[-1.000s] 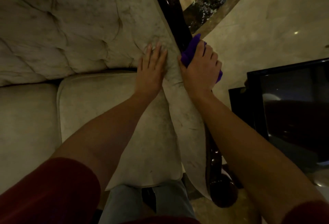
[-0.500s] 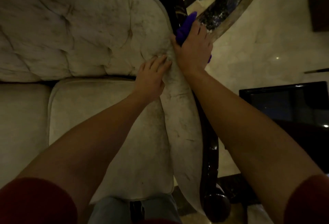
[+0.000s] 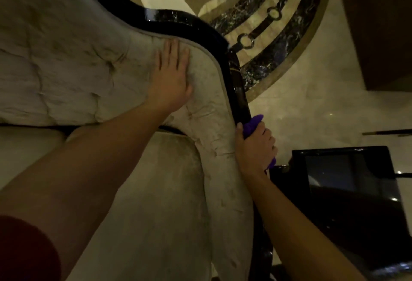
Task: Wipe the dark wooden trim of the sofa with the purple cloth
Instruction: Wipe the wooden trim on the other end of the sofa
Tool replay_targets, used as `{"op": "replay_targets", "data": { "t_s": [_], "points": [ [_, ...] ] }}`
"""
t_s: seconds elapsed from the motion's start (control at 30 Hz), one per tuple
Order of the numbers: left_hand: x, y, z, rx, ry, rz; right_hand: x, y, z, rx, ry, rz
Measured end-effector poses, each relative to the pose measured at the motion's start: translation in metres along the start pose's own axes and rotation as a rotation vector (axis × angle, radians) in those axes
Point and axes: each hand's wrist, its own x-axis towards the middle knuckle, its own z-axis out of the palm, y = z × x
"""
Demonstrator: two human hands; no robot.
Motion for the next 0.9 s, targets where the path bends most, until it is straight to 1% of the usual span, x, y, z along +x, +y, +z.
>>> {"op": "replay_targets", "data": {
  "t_s": [0.07, 0.17, 0.27, 0.33, 0.43, 0.53, 0.63, 0.77, 0.8, 0.83, 0.9],
  "points": [
    [0.000, -0.006, 0.007, 0.024, 0.011, 0.030, 0.015, -0.022, 0.001, 0.072, 0.051, 0.020],
    [0.000, -0.015, 0.010, 0.049, 0.003, 0.060, 0.044, -0.064, 0.000, 0.196, 0.150, -0.008],
    [0.000, -0.016, 0.012, 0.074, -0.005, 0.085, 0.070, -0.109, -0.008, 0.326, 0.258, -0.063],
    [0.000, -0.016, 0.009, 0.080, -0.014, 0.085, 0.085, -0.131, -0.016, 0.354, 0.313, -0.133],
    [0.000, -0.017, 0.005, 0.082, -0.038, 0.084, 0.108, -0.158, -0.033, 0.309, 0.326, -0.298],
    [0.002, -0.015, 0.002, 0.050, -0.039, 0.082, 0.126, -0.193, -0.048, 0.156, 0.314, -0.428],
    [0.001, -0.017, -0.005, -0.095, -0.036, 0.040, 0.126, -0.219, -0.052, 0.044, 0.337, -0.496],
    [0.001, -0.022, -0.031, -0.251, -0.121, 0.037, 0.120, -0.219, -0.048, 0.002, 0.378, -0.515],
    [0.002, -0.024, -0.044, -0.329, -0.104, 0.040, 0.121, -0.219, -0.047, 0.010, 0.369, -0.511],
    [0.004, -0.027, -0.059, -0.427, -0.032, 0.033, 0.122, -0.220, -0.047, 0.022, 0.356, -0.498],
    [0.008, -0.036, -0.094, -0.566, 0.234, 0.002, 0.124, -0.222, -0.048, 0.042, 0.339, -0.471]
  ]
}}
